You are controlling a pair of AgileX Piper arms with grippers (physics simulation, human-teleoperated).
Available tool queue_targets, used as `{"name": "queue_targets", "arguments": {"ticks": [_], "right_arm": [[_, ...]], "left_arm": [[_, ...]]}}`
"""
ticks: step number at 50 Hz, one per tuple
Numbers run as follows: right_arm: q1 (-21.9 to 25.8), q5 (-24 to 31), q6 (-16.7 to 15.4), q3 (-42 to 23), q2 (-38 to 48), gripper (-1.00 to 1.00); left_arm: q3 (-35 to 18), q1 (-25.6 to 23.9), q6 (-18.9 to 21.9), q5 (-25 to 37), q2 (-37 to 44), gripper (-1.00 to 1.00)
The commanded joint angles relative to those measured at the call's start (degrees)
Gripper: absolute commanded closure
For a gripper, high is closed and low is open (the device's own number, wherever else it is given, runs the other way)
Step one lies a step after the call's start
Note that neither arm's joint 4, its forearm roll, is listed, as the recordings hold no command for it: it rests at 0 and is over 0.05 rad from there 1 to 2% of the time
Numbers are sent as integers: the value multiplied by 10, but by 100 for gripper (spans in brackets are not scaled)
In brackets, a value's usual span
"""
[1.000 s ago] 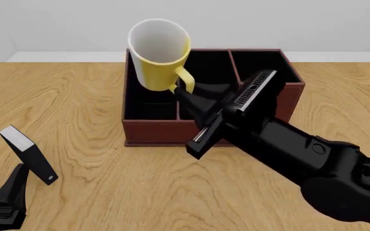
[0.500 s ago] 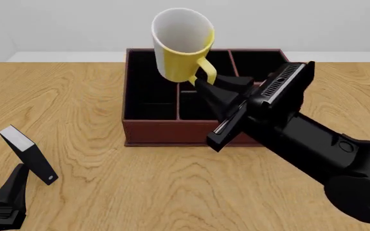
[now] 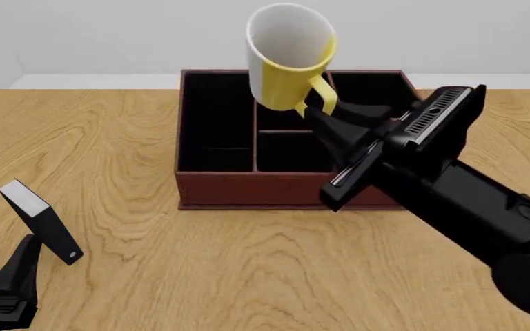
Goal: Pick up the yellow and white mug and place it to the right of the caddy.
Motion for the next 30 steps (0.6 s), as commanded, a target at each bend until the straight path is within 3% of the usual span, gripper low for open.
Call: {"name": "queue_targets", "arguments": {"ticks": [1,30], "right_arm": [[-15,4,4,3,-14,100],[-61,23,20,15,-47,100]], "left_arm": [[0,0,0,0,0,-100],[0,0,0,0,0,-100]]}}
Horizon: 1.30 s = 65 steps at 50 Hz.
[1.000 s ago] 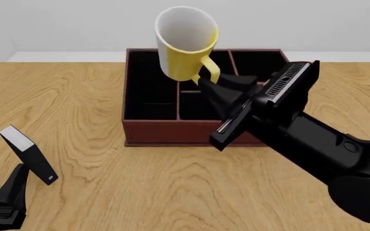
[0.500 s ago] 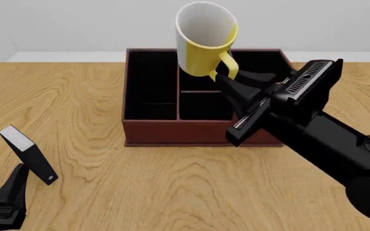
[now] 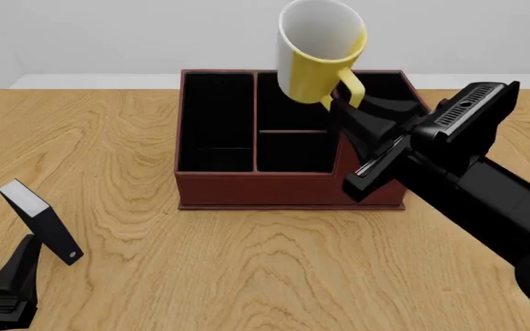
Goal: Pick up the yellow and white mug and place it to the right of the caddy.
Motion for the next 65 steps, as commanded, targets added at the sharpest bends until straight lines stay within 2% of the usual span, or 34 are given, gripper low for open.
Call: {"name": "queue_targets", "arguments": {"ticks": [1,65], "right_arm": [[-20,6,13,4,-16,100],[-96,41,12,17,-59,100]], "left_arm": [[0,0,0,0,0,-100],[0,0,0,0,0,-100]]}}
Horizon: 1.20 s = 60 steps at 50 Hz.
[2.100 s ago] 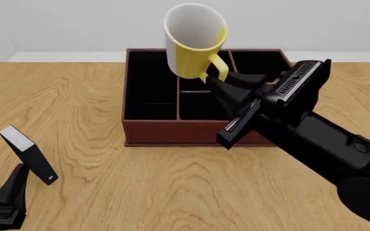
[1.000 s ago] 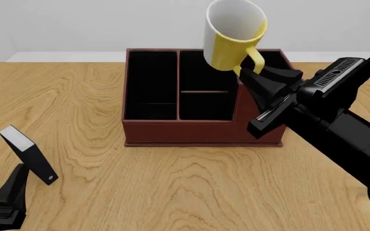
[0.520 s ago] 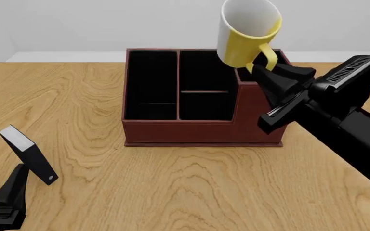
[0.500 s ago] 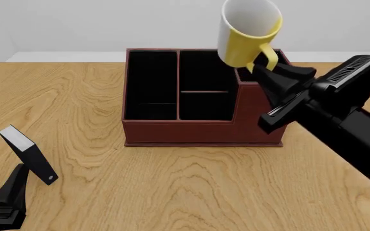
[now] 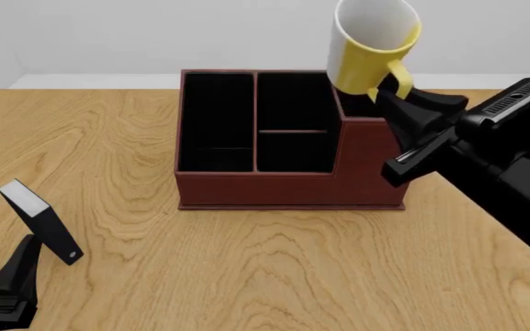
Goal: Pick up the yellow and white mug and place it to the right of the caddy.
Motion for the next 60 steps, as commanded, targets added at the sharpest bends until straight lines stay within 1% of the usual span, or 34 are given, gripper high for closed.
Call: {"name": "queue_targets", "arguments": {"ticks": [1,17,24,37,60], "right_arm": [[-12,5,6,2,-11,100],[-37,15,5,14,-32,100],[-46,21,10,16,-42,100],[-65,30,11,21,-56,100],[-99,49,13,20,-78,100]], "left_arm": [[0,0,0,0,0,-100],[0,0,0,0,0,-100],[0,0,0,0,0,-100],[0,0,0,0,0,-100],[0,0,0,0,0,-100]]}}
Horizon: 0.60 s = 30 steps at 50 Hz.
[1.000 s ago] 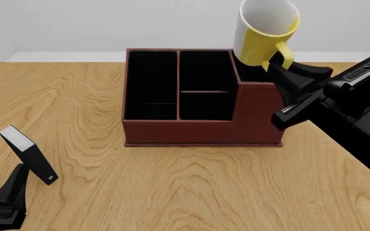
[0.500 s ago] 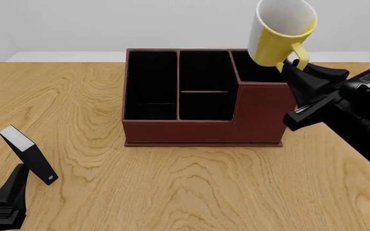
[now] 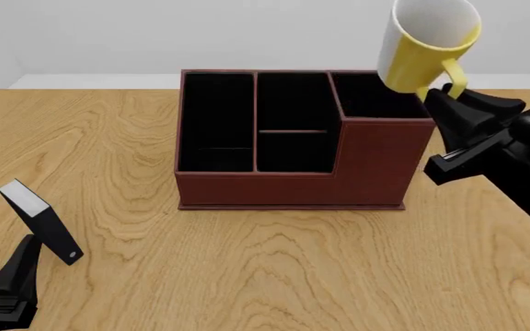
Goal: Pick up the yellow and white mug and place it to the right of the caddy.
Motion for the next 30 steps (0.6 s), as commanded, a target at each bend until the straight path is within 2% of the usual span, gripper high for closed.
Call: {"name": "queue_targets", "arguments": {"ticks": [1,16,30], "right_arm": [[-17,6,6,-2,-11,100],[-35,9,0,4,-19,100],[-66,23,8,3,-33,100]], "left_arm": [[0,0,0,0,0,-100],[0,0,0,0,0,-100],[0,0,0,0,0,-100]]}}
